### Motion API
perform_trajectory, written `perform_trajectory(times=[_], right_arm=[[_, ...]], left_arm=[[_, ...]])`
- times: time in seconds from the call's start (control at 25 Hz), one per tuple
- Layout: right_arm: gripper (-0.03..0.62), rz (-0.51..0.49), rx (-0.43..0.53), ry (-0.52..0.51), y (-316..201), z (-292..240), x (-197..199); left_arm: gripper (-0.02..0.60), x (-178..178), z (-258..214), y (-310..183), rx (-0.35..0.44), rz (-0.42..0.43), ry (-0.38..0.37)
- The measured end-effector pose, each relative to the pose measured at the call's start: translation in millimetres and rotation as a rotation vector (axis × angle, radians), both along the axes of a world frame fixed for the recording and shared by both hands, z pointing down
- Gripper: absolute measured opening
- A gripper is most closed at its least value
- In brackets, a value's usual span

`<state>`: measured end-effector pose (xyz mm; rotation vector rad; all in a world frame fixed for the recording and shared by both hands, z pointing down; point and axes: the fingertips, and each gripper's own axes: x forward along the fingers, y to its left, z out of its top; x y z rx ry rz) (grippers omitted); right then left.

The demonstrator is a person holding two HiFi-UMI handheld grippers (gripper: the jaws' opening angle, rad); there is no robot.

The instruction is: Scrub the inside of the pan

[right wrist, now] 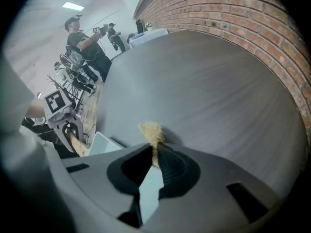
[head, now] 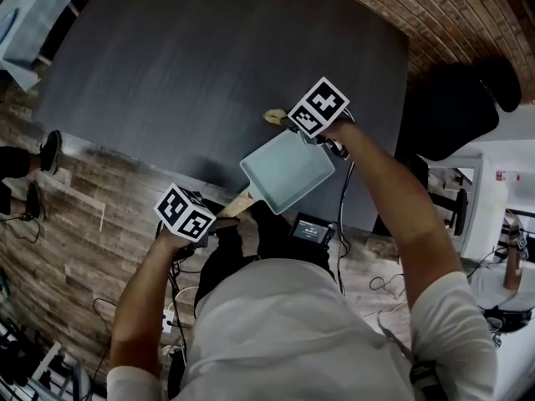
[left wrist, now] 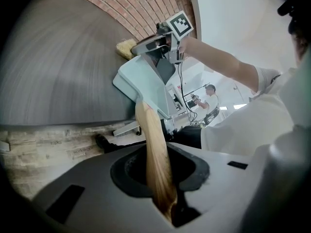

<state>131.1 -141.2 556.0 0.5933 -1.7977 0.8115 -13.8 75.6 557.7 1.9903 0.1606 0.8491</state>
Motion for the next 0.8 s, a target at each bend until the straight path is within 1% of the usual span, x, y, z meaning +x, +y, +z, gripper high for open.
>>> perform_trajectory(times=[0.24,0.6,0.8], right_arm=[[0.038,0.003,-0.008,0.018,7.0,0.7,-1.0],[0.038,-0.071,-0.011,0.01,22.8,-0.8,-26.5],[0.038,-0.1,-0.031,0.002,31.3,1.0,-44.3]], left_arm=[[0.081,3.8,1.0,1.5,0.005,-0.007,0.0],[0.083,7.2,1.6,2.6,0.021,-0.011,-0.004],[0.083,8.9,2.4,3.0,0.026,-0.02,-0.002]])
